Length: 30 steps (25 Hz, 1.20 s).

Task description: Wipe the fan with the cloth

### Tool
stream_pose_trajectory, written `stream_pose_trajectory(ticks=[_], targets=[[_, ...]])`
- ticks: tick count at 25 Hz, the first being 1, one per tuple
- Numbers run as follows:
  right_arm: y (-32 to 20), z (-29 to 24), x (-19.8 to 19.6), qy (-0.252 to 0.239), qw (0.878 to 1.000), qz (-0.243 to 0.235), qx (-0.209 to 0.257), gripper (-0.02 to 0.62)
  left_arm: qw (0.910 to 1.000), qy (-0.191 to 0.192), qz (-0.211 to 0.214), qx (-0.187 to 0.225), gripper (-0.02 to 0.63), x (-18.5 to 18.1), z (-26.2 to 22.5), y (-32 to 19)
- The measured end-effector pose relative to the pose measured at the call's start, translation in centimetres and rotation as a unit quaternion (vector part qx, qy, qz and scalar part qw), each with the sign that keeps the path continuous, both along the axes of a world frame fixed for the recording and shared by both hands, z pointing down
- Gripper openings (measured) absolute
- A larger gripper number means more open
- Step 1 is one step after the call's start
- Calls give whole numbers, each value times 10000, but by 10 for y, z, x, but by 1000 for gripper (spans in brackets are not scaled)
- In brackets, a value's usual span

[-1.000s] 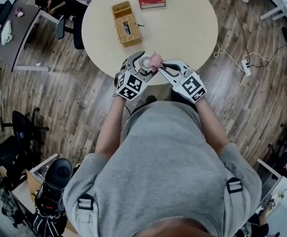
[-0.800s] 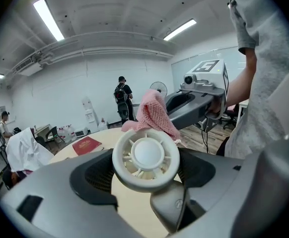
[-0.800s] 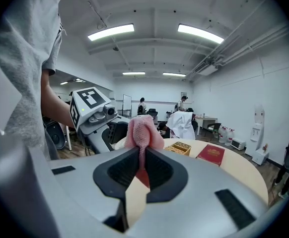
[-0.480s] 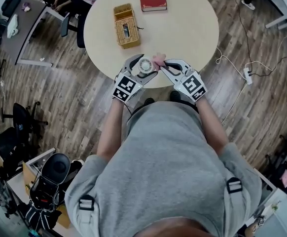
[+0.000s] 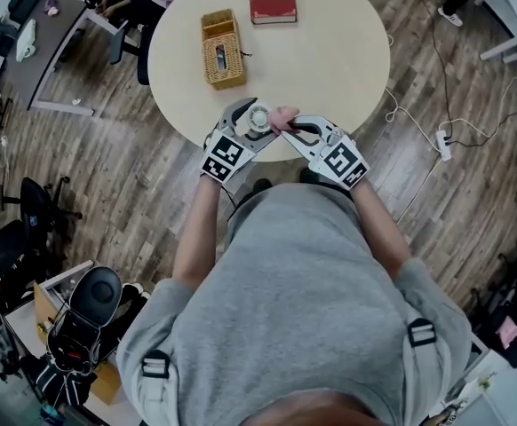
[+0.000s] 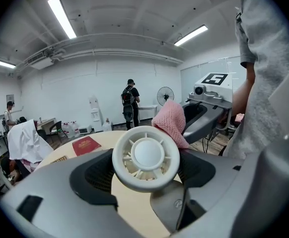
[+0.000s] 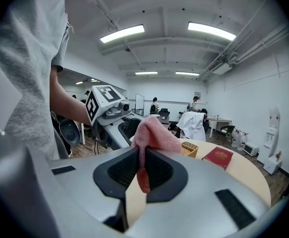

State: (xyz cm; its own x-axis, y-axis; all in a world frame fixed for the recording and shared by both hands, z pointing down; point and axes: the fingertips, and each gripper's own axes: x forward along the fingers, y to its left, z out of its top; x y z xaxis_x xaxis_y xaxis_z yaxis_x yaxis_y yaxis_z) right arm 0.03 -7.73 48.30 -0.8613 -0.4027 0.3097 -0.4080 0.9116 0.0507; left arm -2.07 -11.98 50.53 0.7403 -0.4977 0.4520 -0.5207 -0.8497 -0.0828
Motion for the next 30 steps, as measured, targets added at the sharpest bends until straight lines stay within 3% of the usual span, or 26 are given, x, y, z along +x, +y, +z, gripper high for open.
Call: stream_pose_trajectory(ticks=[6, 12, 20, 30], targets=[[-5, -10, 12, -384, 9992, -121, -38, 37, 9994, 291, -150, -116, 390, 13, -8, 0], [-22, -17, 29, -539, 9985, -71, 29, 37, 9983, 525, 23, -266, 390, 27, -18, 10], [-32, -16, 37, -506, 9976, -469, -102, 37, 9997, 117, 223, -36, 390, 45, -3, 26], [-23, -7, 42, -558, 9942, -872, -301, 37, 9993, 218, -205, -212, 390, 37, 2, 7]])
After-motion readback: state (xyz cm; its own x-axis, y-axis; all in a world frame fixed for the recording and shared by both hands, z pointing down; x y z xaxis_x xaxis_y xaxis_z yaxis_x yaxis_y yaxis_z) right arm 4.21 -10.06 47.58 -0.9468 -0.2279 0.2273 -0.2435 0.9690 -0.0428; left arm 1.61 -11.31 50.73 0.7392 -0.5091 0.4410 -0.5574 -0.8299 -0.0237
